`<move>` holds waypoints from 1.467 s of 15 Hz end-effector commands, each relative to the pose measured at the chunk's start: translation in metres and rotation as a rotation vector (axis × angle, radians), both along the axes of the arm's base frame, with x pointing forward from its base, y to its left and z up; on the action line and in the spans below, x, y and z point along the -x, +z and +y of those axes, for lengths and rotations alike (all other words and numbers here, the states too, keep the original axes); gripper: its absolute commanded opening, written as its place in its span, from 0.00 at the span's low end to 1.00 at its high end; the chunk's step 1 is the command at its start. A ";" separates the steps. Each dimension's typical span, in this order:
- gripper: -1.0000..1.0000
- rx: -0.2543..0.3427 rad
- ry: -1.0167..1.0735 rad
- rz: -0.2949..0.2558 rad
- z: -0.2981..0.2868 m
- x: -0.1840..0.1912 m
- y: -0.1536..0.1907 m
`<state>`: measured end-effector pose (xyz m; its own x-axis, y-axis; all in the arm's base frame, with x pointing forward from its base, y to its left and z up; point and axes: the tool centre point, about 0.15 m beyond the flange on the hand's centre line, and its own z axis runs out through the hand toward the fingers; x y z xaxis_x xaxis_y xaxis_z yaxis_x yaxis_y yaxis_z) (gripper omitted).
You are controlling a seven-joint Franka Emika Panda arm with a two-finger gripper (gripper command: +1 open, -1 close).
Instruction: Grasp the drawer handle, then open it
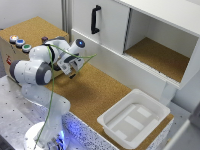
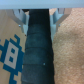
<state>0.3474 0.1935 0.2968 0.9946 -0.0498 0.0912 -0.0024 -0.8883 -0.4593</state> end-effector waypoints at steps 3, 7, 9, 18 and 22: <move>0.00 -0.012 -0.030 -0.024 -0.074 0.027 -0.002; 1.00 0.009 0.060 -0.044 -0.076 0.028 0.008; 1.00 0.026 0.090 -0.065 -0.070 0.028 0.017; 1.00 0.201 0.069 -0.113 -0.057 0.042 0.068; 1.00 0.261 0.016 -0.303 -0.057 0.059 0.172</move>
<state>0.3293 0.1335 0.3569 0.9686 0.0430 0.2449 0.1389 -0.9106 -0.3891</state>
